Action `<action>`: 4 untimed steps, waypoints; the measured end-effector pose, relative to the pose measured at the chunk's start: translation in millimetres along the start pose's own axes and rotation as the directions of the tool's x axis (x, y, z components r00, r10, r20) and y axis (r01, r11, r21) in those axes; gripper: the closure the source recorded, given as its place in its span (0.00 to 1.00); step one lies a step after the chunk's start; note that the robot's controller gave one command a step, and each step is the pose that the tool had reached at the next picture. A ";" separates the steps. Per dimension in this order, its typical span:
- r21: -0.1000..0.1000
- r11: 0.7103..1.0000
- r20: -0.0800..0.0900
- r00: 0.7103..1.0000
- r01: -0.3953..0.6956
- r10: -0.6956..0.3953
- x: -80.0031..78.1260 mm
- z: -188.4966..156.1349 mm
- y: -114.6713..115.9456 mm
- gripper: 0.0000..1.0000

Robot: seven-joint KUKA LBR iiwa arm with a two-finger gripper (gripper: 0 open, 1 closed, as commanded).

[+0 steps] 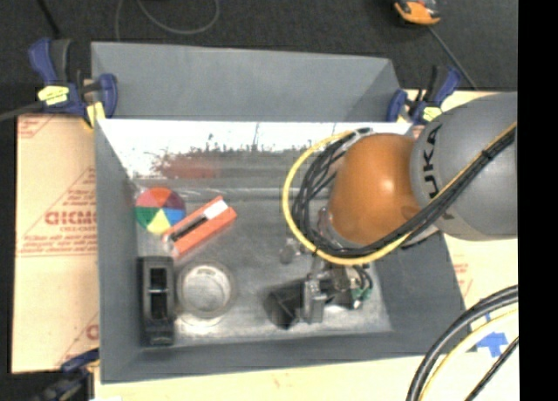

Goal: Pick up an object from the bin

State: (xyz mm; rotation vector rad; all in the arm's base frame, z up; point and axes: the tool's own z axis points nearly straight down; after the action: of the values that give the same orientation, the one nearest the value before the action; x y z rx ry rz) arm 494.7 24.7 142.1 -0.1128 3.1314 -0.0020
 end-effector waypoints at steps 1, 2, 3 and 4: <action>0.000 1.000 -0.007 1.000 0.014 -0.014 -2.3 44.8 6.9 0.00; -0.006 0.997 -0.022 0.997 0.074 -0.074 -0.4 62.5 -2.6 0.00; -0.007 0.999 -0.025 0.998 0.051 -0.051 -10.6 67.9 -29.1 0.00; -0.004 0.999 -0.005 0.999 0.039 -0.039 1.4 68.9 -45.1 0.00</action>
Offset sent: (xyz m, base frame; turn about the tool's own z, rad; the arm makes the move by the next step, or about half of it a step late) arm 0.0033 -0.0072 -0.0667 -0.0781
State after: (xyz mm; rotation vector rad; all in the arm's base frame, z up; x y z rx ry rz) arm 497.1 -20.5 73.3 -0.1743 3.1341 0.0031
